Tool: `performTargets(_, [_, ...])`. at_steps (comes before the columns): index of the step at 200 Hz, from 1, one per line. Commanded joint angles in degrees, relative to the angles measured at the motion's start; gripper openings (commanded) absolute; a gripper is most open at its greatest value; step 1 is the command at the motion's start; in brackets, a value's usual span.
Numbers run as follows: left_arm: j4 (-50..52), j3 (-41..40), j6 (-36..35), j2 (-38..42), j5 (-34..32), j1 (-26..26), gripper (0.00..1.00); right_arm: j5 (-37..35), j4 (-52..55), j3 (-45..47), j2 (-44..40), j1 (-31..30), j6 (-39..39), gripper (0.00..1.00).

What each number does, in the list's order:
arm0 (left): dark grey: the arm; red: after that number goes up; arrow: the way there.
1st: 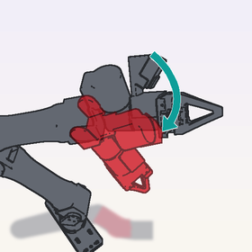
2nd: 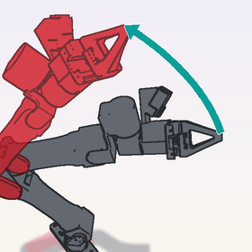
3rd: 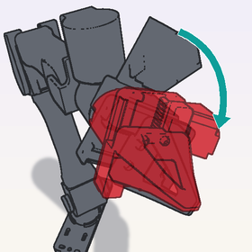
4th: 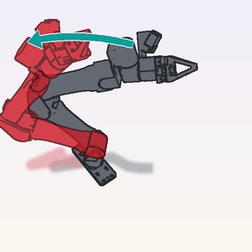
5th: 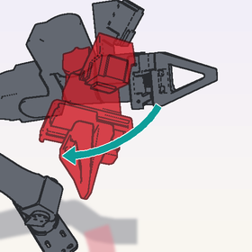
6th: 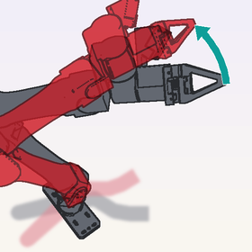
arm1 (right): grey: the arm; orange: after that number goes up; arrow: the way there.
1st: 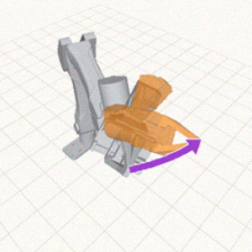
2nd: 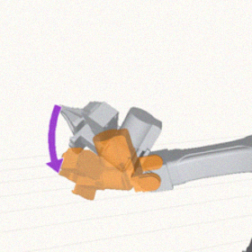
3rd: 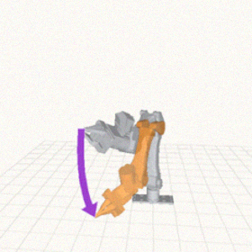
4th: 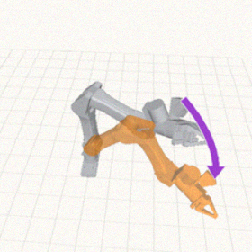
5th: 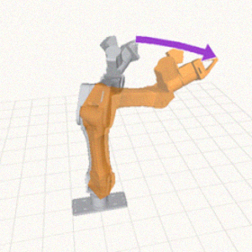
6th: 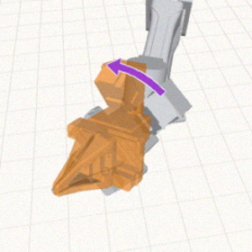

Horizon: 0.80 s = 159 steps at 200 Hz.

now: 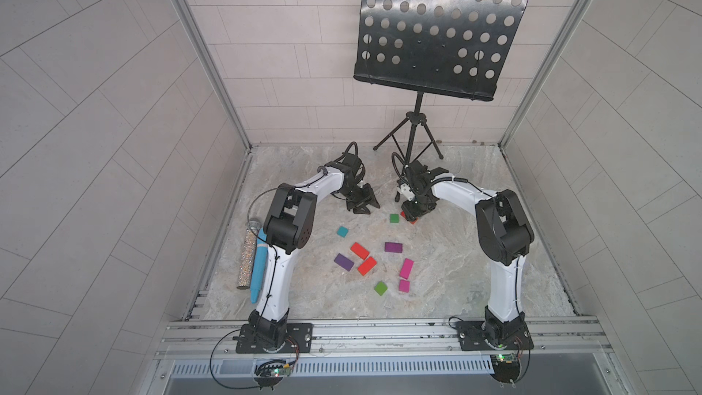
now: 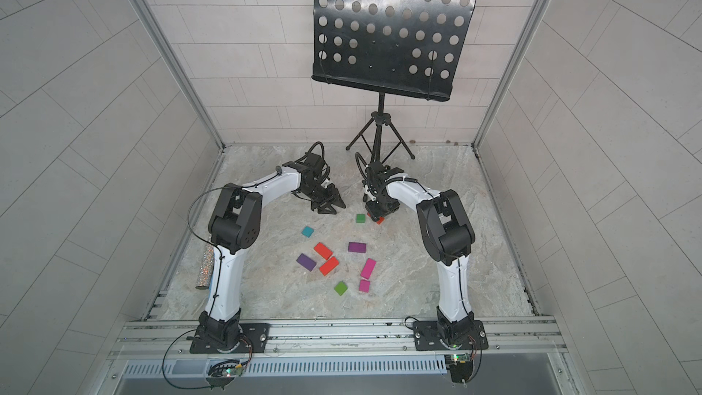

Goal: Assemble the number 7 with building blocks
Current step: Assemble the building block at the center of the board.

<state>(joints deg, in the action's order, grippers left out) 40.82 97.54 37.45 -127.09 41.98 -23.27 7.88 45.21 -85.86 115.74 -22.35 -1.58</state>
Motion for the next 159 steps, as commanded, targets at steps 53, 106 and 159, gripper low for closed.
performTargets(53, [0.1, -2.2, -0.8, 2.9, 0.6, 0.8, 0.49, 1.9, 5.5, -4.7, 4.8, -1.5, -12.3, 0.54])
performTargets(106, [-0.5, -3.3, -0.5, 3.2, 1.0, 1.4, 0.49, 0.9, 8.7, -6.9, 7.4, -1.2, -18.0, 0.43])
performTargets(159, [-0.8, -3.5, -0.4, 2.9, 1.5, 1.4, 0.49, -2.0, 8.7, -4.0, 5.6, -2.6, -21.5, 0.33])
